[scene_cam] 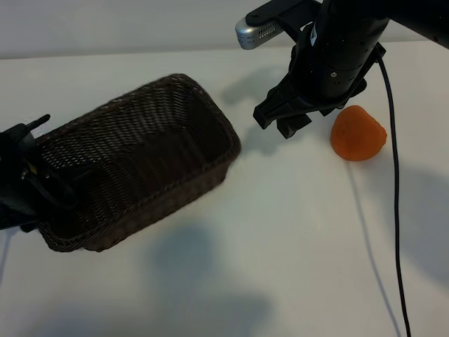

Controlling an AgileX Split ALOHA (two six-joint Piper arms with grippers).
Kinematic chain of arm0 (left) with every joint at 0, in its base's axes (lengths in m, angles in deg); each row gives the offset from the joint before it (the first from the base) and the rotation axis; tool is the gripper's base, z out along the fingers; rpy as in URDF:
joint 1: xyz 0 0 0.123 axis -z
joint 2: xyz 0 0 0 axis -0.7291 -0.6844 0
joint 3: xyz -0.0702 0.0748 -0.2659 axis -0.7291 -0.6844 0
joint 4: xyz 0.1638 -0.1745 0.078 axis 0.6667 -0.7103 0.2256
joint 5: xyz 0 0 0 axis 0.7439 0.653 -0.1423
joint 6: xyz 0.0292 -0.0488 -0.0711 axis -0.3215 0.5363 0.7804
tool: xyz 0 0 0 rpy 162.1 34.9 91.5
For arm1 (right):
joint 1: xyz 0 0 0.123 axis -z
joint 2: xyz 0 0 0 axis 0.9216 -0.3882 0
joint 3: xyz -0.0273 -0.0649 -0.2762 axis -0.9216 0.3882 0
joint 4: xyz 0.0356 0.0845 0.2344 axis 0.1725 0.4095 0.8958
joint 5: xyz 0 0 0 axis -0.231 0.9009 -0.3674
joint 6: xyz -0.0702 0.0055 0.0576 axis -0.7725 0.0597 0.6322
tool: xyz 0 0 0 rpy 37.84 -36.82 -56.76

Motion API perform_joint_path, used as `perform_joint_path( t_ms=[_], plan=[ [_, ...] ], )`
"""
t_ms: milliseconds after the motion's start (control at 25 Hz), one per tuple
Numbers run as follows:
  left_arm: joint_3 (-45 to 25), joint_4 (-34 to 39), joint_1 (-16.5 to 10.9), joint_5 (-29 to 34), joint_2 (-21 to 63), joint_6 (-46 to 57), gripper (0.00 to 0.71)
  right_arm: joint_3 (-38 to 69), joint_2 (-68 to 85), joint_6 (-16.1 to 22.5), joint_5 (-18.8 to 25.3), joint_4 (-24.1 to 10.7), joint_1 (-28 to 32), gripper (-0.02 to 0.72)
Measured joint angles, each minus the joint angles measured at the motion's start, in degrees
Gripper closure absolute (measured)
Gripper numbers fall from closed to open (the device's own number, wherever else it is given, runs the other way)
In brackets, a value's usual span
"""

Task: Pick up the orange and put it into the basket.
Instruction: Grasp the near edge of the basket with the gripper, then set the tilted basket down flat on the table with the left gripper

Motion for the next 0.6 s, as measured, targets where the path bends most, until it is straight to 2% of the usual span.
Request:
perform_joint_path(
  t_ms=[120,600],
  plan=[
    [0.05,-0.20,0.00,-1.33,-0.23,-1.32,0.280,0.00,0.00,0.00,0.00,0.00,0.00,0.133],
    [0.00,-0.67,0.00,-0.72,1.36,-3.43,0.284,0.00,0.00,0.00,0.06,0.00,0.00,0.133]
  ],
)
